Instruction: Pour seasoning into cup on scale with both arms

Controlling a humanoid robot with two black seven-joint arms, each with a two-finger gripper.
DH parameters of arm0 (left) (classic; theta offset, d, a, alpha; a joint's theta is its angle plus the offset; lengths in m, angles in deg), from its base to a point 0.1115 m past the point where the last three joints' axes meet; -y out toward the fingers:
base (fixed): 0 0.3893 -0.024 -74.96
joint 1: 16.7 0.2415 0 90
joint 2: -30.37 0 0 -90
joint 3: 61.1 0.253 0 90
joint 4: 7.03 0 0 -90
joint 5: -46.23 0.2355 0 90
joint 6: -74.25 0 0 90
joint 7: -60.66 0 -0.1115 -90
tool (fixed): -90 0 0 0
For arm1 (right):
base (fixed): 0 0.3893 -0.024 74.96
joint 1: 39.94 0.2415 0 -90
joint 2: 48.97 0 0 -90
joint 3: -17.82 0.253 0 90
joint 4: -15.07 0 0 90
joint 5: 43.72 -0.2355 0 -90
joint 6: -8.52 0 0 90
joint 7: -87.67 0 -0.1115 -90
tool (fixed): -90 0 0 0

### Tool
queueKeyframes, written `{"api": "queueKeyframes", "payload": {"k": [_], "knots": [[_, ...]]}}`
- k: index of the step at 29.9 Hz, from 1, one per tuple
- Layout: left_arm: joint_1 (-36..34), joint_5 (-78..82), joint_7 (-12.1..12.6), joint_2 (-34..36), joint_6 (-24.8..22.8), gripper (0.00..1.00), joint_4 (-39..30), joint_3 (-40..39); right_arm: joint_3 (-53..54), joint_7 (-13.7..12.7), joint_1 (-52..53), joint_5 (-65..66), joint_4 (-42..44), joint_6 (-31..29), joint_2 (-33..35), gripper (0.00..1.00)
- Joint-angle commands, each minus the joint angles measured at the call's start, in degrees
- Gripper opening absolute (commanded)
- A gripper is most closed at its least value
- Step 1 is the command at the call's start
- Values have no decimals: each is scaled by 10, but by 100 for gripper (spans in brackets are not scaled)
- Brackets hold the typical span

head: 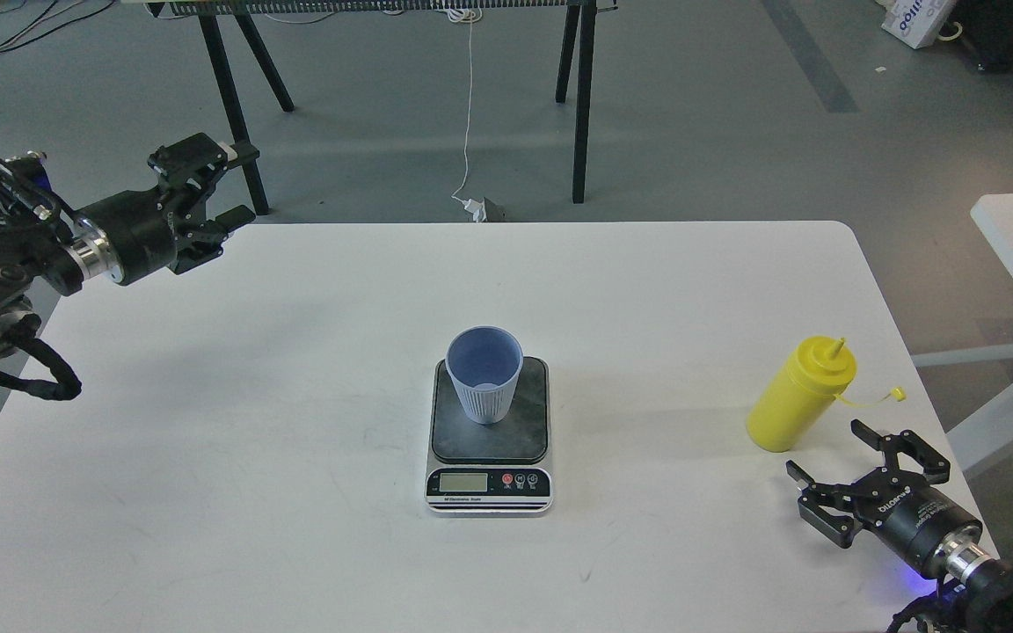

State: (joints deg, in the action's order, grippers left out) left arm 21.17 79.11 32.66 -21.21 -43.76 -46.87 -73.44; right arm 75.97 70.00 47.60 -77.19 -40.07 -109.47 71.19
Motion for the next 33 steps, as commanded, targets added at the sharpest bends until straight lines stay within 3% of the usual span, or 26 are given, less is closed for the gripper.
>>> {"api": "queueKeyframes", "payload": {"k": [1,7,13,17,23,33], "knots": [[0,0,0,0,0,97,0,0,7,1,-38,0,-50,0,27,99],[0,-1,0,3,0,97,0,0,56,5,-101,-4,-147,0,117,99],[5,-2,0,3,0,97,0,0,152,5,-95,-6,-157,0,172,99],[12,-1,0,3,0,97,-1,0,150,5,7,-1,-135,0,172,99],[12,-5,0,5,0,97,0,-11,57,5,178,34,-34,0,159,99],[11,-27,0,4,0,97,44,-26,-10,7,301,77,72,0,44,99]]}}
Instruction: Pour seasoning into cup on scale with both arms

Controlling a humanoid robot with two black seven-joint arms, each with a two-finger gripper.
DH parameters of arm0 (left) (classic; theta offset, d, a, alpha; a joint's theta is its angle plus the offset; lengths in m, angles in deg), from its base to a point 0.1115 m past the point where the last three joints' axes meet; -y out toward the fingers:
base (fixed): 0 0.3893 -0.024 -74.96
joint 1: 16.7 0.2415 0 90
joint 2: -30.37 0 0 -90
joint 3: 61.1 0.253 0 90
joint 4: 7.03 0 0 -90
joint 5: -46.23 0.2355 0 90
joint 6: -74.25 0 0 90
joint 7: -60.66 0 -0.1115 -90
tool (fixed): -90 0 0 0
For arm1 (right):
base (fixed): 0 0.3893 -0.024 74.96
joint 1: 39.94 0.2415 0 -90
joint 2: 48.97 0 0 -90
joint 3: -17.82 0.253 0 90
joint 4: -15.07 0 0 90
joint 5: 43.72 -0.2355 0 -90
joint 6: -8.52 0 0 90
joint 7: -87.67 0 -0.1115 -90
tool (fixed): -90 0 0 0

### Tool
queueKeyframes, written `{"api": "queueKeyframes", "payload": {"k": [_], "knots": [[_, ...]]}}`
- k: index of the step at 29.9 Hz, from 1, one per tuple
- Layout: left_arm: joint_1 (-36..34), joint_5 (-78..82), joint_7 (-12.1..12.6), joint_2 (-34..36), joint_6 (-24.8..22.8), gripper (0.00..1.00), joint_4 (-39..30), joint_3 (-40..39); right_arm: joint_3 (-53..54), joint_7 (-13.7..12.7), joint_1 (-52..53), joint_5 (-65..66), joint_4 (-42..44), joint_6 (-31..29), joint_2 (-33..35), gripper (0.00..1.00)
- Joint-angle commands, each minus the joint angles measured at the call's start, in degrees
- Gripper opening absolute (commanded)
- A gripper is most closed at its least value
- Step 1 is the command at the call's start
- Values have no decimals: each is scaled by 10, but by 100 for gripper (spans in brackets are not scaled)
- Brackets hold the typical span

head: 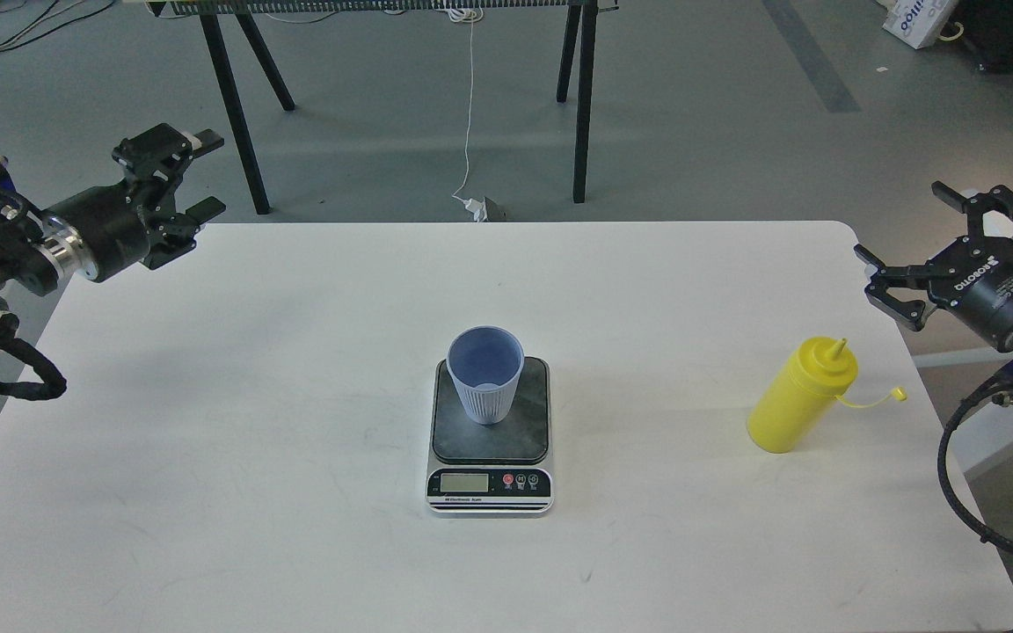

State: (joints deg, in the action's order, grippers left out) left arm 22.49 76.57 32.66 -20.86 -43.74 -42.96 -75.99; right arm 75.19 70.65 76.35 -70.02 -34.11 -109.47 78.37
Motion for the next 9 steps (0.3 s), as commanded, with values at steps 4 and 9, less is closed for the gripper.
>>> {"api": "queueKeyframes", "payload": {"k": [4,9], "knots": [[-5,0,0,2,0,98,5,0,-8,3,22,12,15,0,-39,99],[-3,-1,0,1,0,98,5,0,-9,8,32,19,22,0,-39,99]]}}
